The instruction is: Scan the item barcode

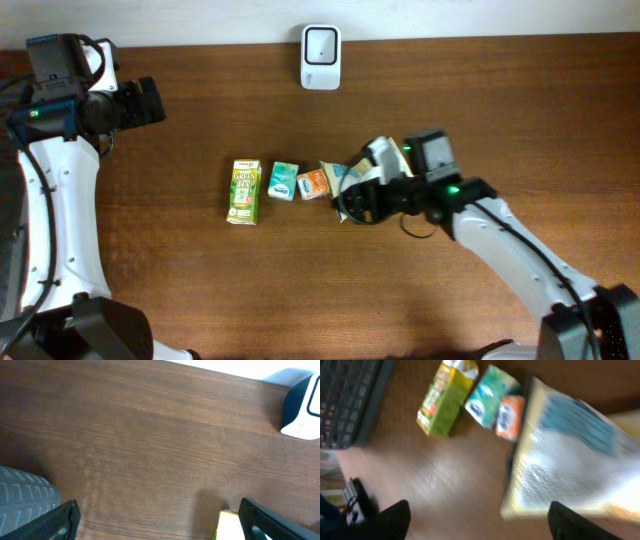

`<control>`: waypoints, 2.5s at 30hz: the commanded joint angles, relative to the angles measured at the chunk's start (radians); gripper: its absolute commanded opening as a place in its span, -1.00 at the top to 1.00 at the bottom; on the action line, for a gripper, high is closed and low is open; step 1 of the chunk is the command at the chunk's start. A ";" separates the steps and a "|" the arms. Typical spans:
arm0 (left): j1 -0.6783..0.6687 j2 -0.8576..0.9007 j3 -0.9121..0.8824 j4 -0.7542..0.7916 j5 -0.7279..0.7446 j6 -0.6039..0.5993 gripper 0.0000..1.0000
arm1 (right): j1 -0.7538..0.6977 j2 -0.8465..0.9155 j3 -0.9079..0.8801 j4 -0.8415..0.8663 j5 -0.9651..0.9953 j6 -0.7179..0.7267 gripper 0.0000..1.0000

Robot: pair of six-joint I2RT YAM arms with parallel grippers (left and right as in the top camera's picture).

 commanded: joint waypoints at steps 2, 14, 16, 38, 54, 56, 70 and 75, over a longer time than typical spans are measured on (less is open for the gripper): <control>0.003 0.000 0.017 -0.001 -0.007 -0.006 -0.98 | 0.192 0.106 0.090 0.192 0.153 0.230 -0.61; 0.003 0.000 0.017 -0.001 -0.006 -0.006 -0.98 | 0.029 0.225 0.096 -0.136 0.168 0.296 -0.28; 0.003 0.000 0.017 -0.001 -0.006 -0.006 -0.99 | -0.060 0.199 0.096 -0.258 0.232 0.247 -0.27; 0.003 0.000 0.017 -0.001 -0.006 -0.006 -0.98 | -0.196 0.104 0.379 -0.379 0.432 0.268 0.79; 0.004 0.000 0.017 -0.002 -0.006 -0.006 -0.98 | -0.064 0.383 0.357 -0.523 0.631 0.351 0.79; 0.004 0.000 0.017 -0.001 -0.006 -0.006 -0.98 | -0.065 0.398 0.305 -0.486 0.589 0.287 0.74; 0.004 0.000 0.017 -0.001 -0.006 -0.006 -0.99 | -0.066 0.396 0.738 -0.636 0.607 0.178 0.87; 0.004 0.000 0.017 -0.001 -0.007 -0.006 -0.98 | -0.065 0.470 0.649 -0.560 0.613 0.182 0.87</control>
